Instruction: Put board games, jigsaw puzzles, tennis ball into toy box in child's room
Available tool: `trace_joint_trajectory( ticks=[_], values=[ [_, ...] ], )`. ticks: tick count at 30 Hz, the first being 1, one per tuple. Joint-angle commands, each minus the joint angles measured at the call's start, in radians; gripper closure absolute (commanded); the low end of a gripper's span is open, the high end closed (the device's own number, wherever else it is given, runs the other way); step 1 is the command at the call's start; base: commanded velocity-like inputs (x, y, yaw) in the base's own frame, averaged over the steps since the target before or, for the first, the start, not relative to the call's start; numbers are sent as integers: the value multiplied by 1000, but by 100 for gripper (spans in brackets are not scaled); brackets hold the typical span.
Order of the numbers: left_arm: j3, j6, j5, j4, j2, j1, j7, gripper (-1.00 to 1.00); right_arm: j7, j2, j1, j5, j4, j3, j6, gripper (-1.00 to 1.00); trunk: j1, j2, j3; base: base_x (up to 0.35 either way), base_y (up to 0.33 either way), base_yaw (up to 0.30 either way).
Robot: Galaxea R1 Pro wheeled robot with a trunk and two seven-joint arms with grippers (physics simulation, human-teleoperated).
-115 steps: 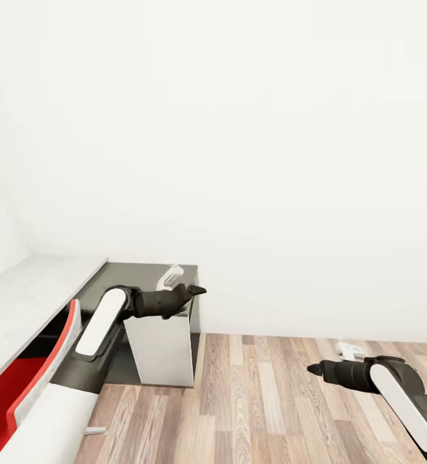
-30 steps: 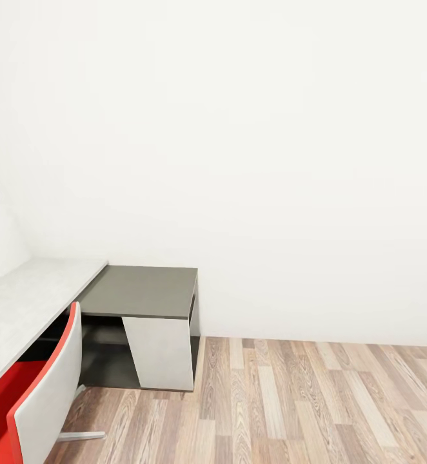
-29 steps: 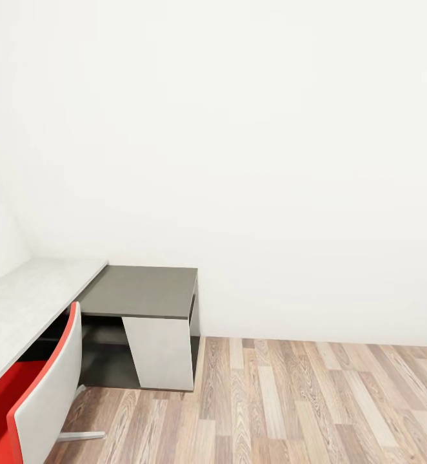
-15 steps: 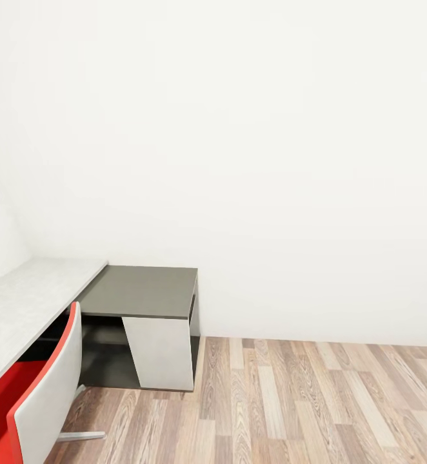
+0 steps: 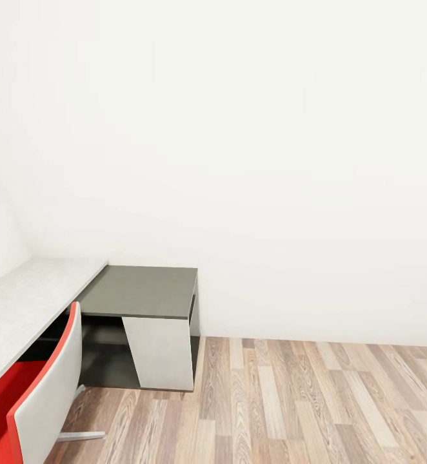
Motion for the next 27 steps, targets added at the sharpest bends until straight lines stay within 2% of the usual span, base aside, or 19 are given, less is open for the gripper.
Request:
trace_joint_trajectory(
  ticks=[1, 27],
  values=[
    [-8, 7, 7, -5, 1, 1, 8, -100, -5, -1, -1, -10, -2, 9, -2, -100, 1, -2, -2, 0, 0, 0],
    [-8, 7, 8, -4, 0, 1, 8, -100, -5, 0, -1, -10, -2, 7, -3, -100, 1, -2, -2, 0, 0, 0]
  ],
)
